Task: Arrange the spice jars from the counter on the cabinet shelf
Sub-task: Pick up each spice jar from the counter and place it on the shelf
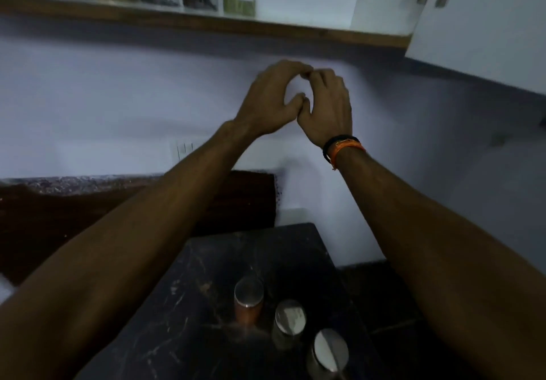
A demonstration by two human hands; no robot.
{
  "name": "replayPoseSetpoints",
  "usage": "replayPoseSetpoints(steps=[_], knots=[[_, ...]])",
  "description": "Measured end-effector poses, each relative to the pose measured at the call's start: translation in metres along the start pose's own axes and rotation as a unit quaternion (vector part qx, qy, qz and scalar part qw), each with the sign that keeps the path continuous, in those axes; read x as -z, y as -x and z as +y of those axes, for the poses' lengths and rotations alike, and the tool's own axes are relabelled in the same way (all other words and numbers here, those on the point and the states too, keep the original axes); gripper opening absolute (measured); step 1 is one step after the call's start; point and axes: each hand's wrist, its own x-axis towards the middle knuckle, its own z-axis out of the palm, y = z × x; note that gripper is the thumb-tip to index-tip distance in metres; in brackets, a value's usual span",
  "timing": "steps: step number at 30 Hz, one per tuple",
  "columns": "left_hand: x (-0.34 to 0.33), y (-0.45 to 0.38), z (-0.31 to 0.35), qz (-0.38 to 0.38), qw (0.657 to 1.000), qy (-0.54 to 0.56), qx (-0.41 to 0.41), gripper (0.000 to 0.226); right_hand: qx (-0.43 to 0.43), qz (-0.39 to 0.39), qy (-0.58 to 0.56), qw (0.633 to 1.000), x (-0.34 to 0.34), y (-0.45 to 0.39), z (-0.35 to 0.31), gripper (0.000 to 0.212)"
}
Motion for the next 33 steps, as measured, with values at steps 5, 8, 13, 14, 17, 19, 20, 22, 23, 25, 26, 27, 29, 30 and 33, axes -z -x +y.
replayPoseSetpoints(steps=[5,8,13,14,17,19,20,22,23,25,26,27,29,30,33], knots=[[-0.054,0.086,0.006,-0.162,0.980,0.060,0.099,0.040,-0.087,-0.165,-0.009,0.982,-0.020,0.106,0.028,0.039],[-0.080,0.140,0.012,-0.251,0.954,0.088,0.139,0.043,-0.155,-0.253,-0.022,0.955,-0.028,0.168,0.041,0.032],[-0.117,0.222,0.039,-0.328,0.916,0.121,0.194,0.035,-0.262,-0.355,-0.028,0.897,-0.037,0.264,0.054,0.028],[-0.122,0.236,0.045,-0.345,0.908,0.123,0.202,0.036,-0.270,-0.371,-0.025,0.888,-0.037,0.280,0.054,0.026],[-0.139,0.275,0.057,-0.397,0.874,0.139,0.245,0.043,-0.267,-0.401,-0.034,0.876,-0.031,0.325,0.056,0.014],[-0.149,0.294,0.063,-0.422,0.853,0.147,0.268,0.047,-0.270,-0.411,-0.030,0.870,-0.028,0.351,0.057,0.013],[-0.153,0.300,0.065,-0.431,0.845,0.149,0.279,0.048,-0.276,-0.421,-0.024,0.864,-0.027,0.362,0.057,0.015],[-0.159,0.309,0.067,-0.440,0.836,0.152,0.290,0.049,-0.288,-0.458,0.001,0.841,-0.026,0.381,0.055,0.021],[-0.161,0.312,0.067,-0.442,0.833,0.153,0.295,0.049,-0.298,-0.485,0.022,0.822,-0.026,0.388,0.054,0.029],[-0.165,0.318,0.066,-0.443,0.824,0.161,0.315,0.050,-0.311,-0.554,0.061,0.770,-0.028,0.402,0.054,0.057],[-0.167,0.320,0.065,-0.447,0.818,0.163,0.323,0.050,-0.310,-0.582,0.070,0.749,-0.029,0.408,0.053,0.071],[-0.168,0.322,0.064,-0.451,0.814,0.161,0.330,0.050,-0.310,-0.596,0.072,0.737,-0.031,0.413,0.053,0.081],[-0.169,0.325,0.062,-0.451,0.809,0.162,0.340,0.050,-0.316,-0.590,0.074,0.739,-0.034,0.419,0.051,0.088],[-0.170,0.327,0.061,-0.446,0.808,0.166,0.348,0.051,-0.321,-0.580,0.076,0.745,-0.035,0.421,0.051,0.086],[-0.168,0.331,0.058,-0.428,0.805,0.175,0.371,0.050,-0.328,-0.575,0.082,0.745,-0.038,0.418,0.050,0.073]])
